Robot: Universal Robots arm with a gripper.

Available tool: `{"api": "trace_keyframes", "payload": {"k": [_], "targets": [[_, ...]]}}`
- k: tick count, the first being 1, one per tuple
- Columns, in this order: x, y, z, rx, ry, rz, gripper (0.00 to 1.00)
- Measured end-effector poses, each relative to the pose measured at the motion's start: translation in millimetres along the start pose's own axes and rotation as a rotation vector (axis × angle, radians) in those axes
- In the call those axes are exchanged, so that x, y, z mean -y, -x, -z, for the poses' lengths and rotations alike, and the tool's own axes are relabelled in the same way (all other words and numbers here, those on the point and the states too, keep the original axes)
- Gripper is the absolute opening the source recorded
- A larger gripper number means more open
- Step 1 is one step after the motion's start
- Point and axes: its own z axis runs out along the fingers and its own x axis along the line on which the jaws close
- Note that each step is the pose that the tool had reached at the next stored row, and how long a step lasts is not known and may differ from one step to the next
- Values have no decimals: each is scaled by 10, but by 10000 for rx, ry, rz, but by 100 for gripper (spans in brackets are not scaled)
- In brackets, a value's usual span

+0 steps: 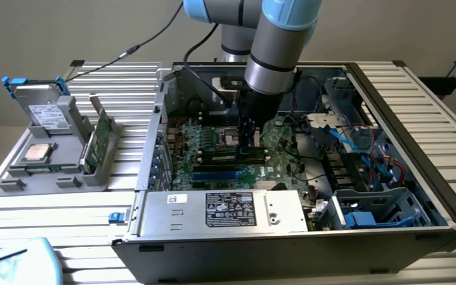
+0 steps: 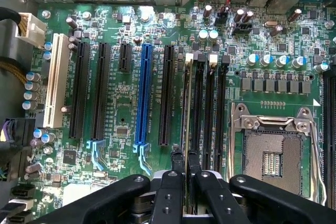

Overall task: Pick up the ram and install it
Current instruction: 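Insert the ram into the slot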

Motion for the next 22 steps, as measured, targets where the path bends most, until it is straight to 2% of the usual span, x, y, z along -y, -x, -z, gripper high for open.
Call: {"api": "trace_keyframes", "payload": {"k": [10,22], "targets": [[0,2,1,-18,34,52,14],[-1,2,0,-17,44,49,15]]}}
